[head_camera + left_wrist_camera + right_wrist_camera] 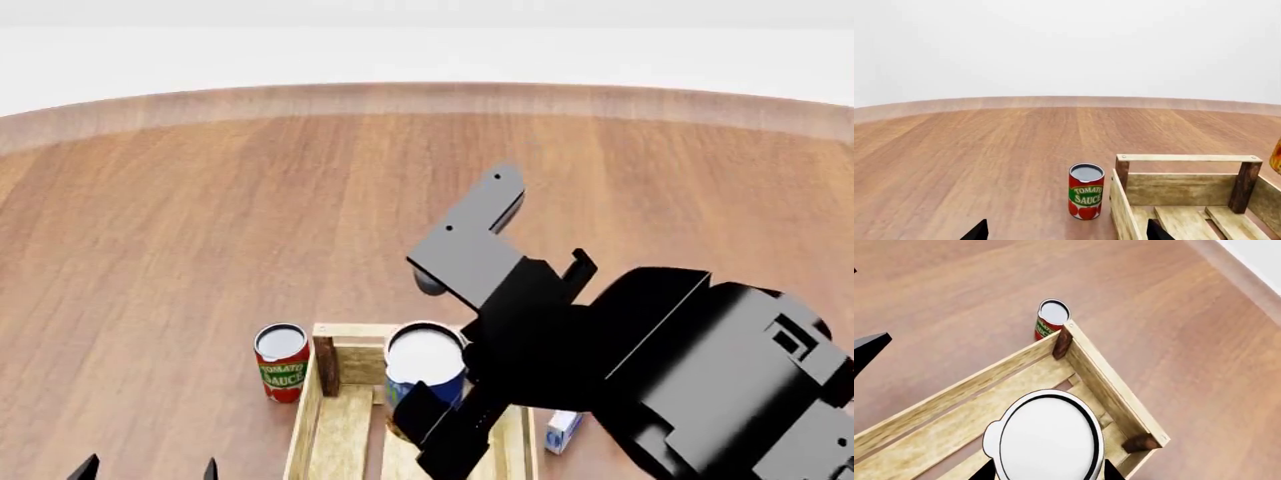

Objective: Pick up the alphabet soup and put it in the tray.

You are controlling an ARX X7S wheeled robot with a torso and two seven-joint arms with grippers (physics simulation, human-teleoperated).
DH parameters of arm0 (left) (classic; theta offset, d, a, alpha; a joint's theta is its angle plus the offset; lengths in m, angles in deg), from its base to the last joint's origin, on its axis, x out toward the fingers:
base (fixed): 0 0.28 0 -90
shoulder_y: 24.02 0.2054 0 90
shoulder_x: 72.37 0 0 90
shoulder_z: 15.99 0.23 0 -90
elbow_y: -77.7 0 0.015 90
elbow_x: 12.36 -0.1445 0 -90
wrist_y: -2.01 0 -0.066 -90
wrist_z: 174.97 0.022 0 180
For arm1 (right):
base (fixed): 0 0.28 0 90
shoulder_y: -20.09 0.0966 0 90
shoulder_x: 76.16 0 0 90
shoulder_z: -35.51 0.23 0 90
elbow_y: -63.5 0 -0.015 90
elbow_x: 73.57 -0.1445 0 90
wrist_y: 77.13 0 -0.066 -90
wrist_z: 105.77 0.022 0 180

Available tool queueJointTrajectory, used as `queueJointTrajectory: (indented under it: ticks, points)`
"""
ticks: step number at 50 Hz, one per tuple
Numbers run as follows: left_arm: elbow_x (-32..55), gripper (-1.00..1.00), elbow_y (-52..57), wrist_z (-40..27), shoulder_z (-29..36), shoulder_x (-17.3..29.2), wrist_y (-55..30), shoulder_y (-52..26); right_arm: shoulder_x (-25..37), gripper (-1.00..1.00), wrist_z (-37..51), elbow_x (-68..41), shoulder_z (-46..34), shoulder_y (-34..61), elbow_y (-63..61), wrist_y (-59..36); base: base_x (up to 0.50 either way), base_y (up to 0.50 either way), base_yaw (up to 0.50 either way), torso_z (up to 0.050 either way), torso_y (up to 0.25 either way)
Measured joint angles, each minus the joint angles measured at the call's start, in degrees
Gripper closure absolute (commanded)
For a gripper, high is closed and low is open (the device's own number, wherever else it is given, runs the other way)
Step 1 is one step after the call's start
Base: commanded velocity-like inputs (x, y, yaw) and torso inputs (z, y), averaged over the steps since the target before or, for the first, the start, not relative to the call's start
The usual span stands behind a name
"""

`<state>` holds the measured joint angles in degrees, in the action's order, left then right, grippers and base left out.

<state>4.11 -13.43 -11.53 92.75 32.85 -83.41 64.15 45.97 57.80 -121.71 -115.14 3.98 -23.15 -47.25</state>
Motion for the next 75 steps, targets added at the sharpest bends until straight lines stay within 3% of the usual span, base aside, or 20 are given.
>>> queueJointTrajectory:
  ticks: [52, 75]
  points:
    - [0.6, -1.00, 0.0, -0.8, 0.9, 0.7, 0.4, -0.1, -6.0, 1.00, -2.8, 4.3, -3.5, -2.7, 8.9, 6.9, 0.00, 0.00, 0.00, 0.000, 0.001]
    - [0.8, -1.00, -0.2, -1.1, 1.3, 0.9, 0.6, -0.2, -10.4, 1.00, -7.6, 6.8, -4.7, -5.2, 19.0, 15.1, 0.00, 0.00, 0.00, 0.000, 0.000]
